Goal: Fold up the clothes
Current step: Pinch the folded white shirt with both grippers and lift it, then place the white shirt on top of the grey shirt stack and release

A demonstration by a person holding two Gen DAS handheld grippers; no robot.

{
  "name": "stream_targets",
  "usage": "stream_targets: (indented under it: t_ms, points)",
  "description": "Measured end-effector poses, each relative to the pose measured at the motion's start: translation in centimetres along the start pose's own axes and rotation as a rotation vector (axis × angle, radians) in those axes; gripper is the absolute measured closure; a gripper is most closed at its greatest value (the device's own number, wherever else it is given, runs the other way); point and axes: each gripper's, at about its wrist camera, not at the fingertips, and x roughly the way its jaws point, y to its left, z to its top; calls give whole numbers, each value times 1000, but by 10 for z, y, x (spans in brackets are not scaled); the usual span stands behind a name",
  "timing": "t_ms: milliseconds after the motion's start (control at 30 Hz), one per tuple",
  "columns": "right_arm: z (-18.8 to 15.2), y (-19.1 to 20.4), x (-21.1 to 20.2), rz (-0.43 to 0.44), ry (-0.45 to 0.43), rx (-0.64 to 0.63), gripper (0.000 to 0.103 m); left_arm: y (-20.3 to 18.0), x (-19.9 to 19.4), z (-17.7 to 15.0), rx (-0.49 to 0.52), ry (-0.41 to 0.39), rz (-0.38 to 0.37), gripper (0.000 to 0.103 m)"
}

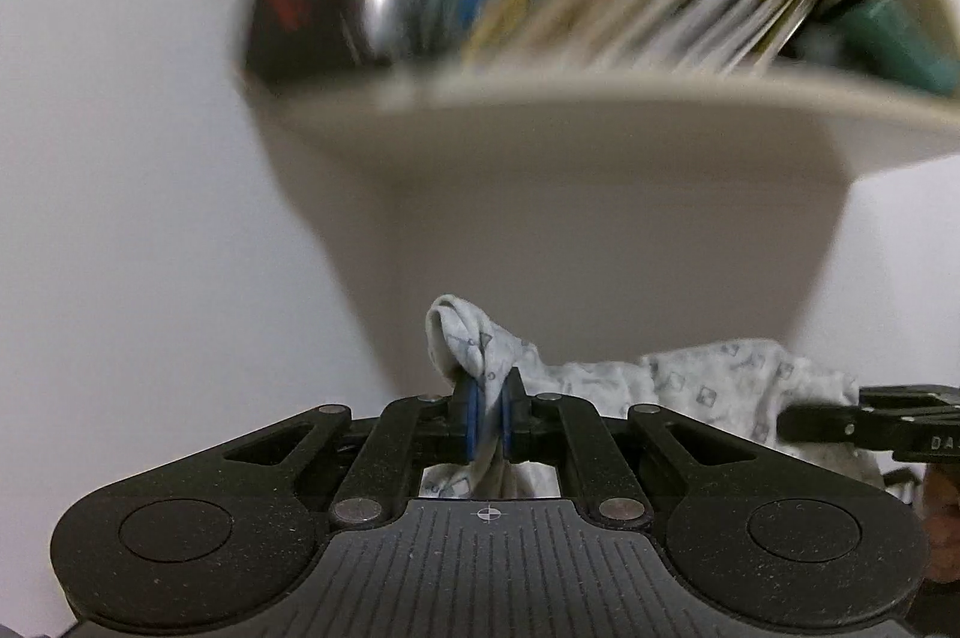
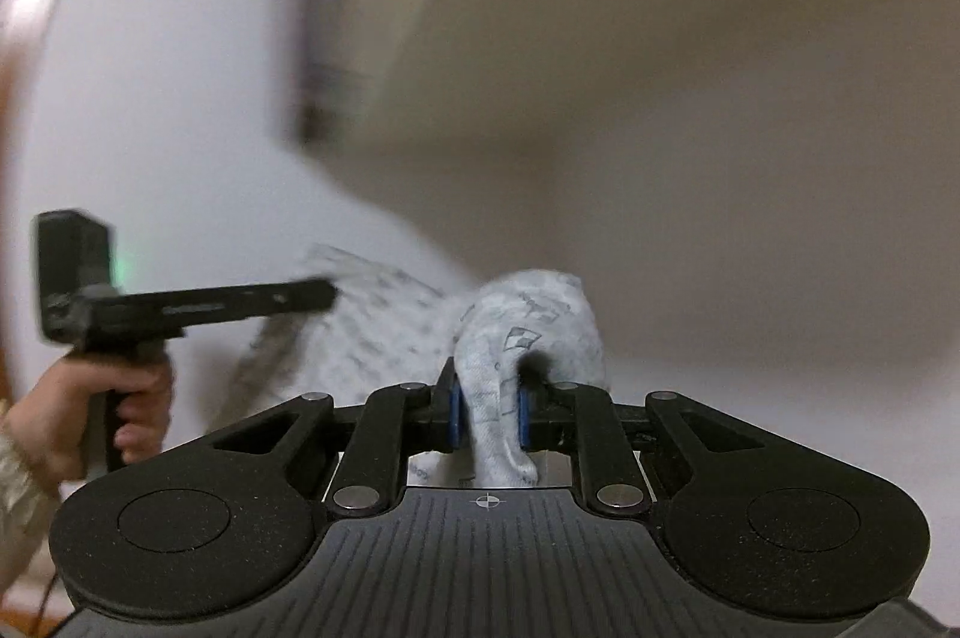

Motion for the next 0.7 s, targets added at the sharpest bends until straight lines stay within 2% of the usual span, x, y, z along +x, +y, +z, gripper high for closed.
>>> stream_targets:
  t_ms: [67, 100, 133, 167, 267, 400, 533, 600, 633, 700]
  points:
    - [-14, -30, 39, -89, 101, -50, 68, -1, 64, -13, 10, 148, 50, 76]
    - [-32, -39, 53, -171, 134, -145, 58, -4, 84, -28, 13, 201, 89, 75]
    - [-50, -47, 67, -253, 166, -241, 42, -9, 99, -47, 16, 245, 137, 75]
    - [-66, -57, 75, -287, 212, -261, 44, -11, 105, -64, 5, 265, 135, 73]
    - [-98, -84, 76, -222, 280, -174, 45, -14, 103, -97, -26, 289, 98, 69]
    - [-104, -92, 79, -203, 300, -93, 45, -19, 91, -113, -61, 306, 86, 68]
    - [-102, -100, 89, -215, 347, -12, 45, -27, 68, -130, -117, 335, 110, 68]
    - [-105, -104, 94, -246, 357, -18, 44, -28, 55, -143, -194, 351, 123, 64]
    - [-105, -110, 97, -260, 368, 1, 43, -28, 49, -150, -228, 358, 134, 55]
    - [-109, -124, 101, -261, 387, 74, 43, -25, 44, -161, -300, 372, 153, 53]
